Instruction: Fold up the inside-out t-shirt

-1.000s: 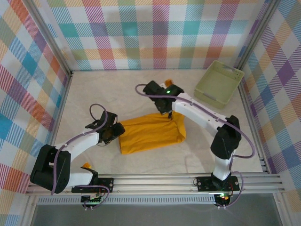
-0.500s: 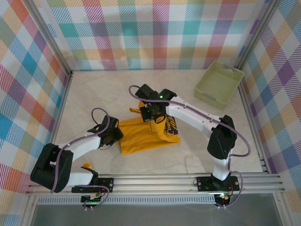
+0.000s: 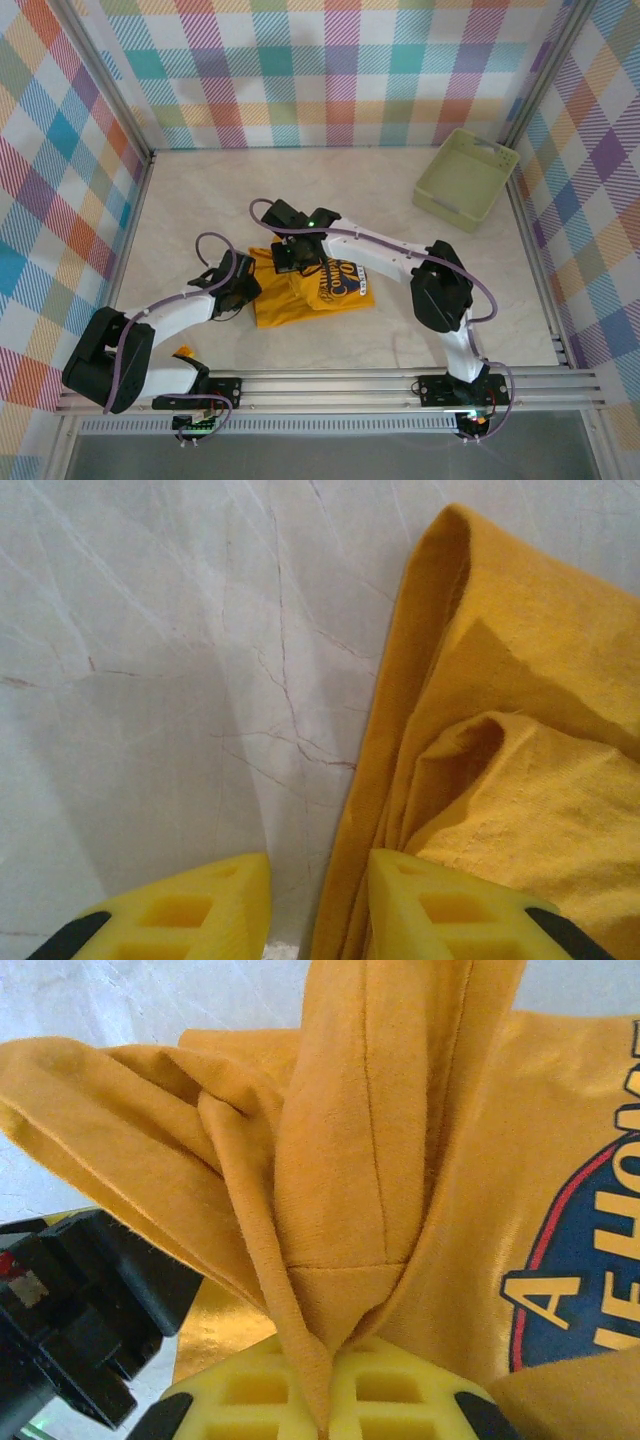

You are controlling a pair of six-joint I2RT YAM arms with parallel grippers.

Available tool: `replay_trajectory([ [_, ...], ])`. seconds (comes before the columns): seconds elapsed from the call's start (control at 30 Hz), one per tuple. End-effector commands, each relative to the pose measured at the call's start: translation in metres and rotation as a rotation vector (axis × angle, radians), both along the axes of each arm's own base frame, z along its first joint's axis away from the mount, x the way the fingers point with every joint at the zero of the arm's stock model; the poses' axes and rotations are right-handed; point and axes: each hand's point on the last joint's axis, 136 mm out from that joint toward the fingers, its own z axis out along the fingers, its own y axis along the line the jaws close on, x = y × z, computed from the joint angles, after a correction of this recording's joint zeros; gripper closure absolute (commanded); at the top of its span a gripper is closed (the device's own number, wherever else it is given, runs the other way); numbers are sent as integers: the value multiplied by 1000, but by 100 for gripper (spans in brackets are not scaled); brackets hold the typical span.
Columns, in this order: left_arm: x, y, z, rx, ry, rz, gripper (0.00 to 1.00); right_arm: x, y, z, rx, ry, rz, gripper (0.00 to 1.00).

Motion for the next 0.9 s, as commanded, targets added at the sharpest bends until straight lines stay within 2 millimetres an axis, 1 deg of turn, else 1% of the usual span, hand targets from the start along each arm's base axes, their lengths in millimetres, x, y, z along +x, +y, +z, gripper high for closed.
replay_trajectory([
  [0.0, -12, -37, -14, -138, 36, -97, 68, 0, 28, 10, 85, 6, -10, 100],
  [0.13, -13, -35, -13, -133, 29, -91, 68, -4, 32, 2, 75, 17, -10, 99],
  [0.2, -14, -32, -13, -123, 29, -82, 68, -7, 35, 1, 79, 22, 2, 89],
  [0.23, -14, -30, -11, -117, 25, -75, 67, -8, 36, 2, 82, 21, 8, 82],
  [0.27, -15, -25, -10, -99, 24, -60, 66, -11, 37, 5, 85, 21, 20, 73],
  [0.33, -19, -9, -3, -50, 5, -6, 63, -14, 36, 13, 90, 12, 43, 63],
  [0.37, -22, 3, 3, -16, -13, 29, 58, -15, 34, 22, 95, -1, 55, 56],
  [0.4, -25, 13, 11, 12, -33, 64, 55, -16, 32, 31, 102, -18, 73, 51],
  [0.43, -32, 26, 18, 46, -47, 93, 53, -17, 29, 43, 112, -42, 94, 47],
  [0.5, -37, 41, 38, 72, -110, 133, 51, -16, 16, 67, 110, -113, 110, 43],
  [0.53, -38, 45, 49, 73, -149, 136, 50, -12, 5, 78, 97, -159, 100, 41],
  [0.6, -39, 48, 71, 71, -207, 119, 49, -3, -21, 90, 59, -246, 61, 38],
  [0.63, -37, 45, 81, 68, -229, 94, 48, 3, -33, 91, 51, -262, 43, 38],
  [0.7, -29, 29, 99, 32, -260, 9, 45, 12, -53, 92, 53, -287, 18, 36],
  [0.77, -20, 8, 113, -5, -257, -70, 45, 25, -77, 82, 34, -276, -40, 35],
  [0.87, -8, -28, 131, -15, -252, -187, 44, 40, -101, 60, 3, -236, -103, 36],
])
